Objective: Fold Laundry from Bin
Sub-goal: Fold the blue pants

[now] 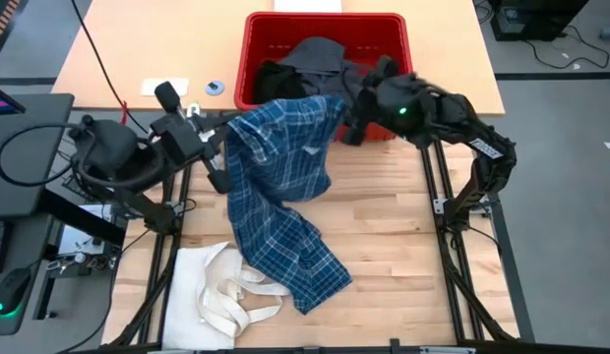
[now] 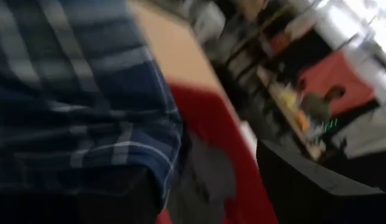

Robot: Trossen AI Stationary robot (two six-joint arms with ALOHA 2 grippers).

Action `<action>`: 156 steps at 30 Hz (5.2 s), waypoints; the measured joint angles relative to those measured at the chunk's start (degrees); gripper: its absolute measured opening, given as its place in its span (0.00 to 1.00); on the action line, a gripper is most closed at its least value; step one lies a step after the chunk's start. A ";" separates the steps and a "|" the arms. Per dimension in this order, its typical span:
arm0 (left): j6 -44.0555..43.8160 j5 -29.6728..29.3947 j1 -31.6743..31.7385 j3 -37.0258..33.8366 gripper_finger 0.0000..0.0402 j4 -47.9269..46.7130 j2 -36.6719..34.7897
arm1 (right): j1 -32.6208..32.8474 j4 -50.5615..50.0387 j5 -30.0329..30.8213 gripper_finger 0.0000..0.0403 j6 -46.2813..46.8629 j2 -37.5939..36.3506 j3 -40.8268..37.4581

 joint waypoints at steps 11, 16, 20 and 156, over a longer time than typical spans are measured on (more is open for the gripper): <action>-21.41 3.83 1.40 -0.36 0.02 -20.48 1.00 | -1.29 -21.07 -5.62 0.62 16.20 -0.15 -2.06; -28.79 6.61 3.47 -4.88 0.02 -27.39 1.39 | -1.18 -22.85 -8.44 0.62 18.21 -0.69 -6.79; -29.13 7.64 4.08 -10.75 0.02 -26.45 1.36 | -0.62 -16.93 -6.90 0.62 14.63 -0.90 -13.16; -35.81 42.59 12.90 -98.05 0.68 29.29 -2.49 | 18.92 -0.19 -20.75 0.52 80.62 -17.29 -96.65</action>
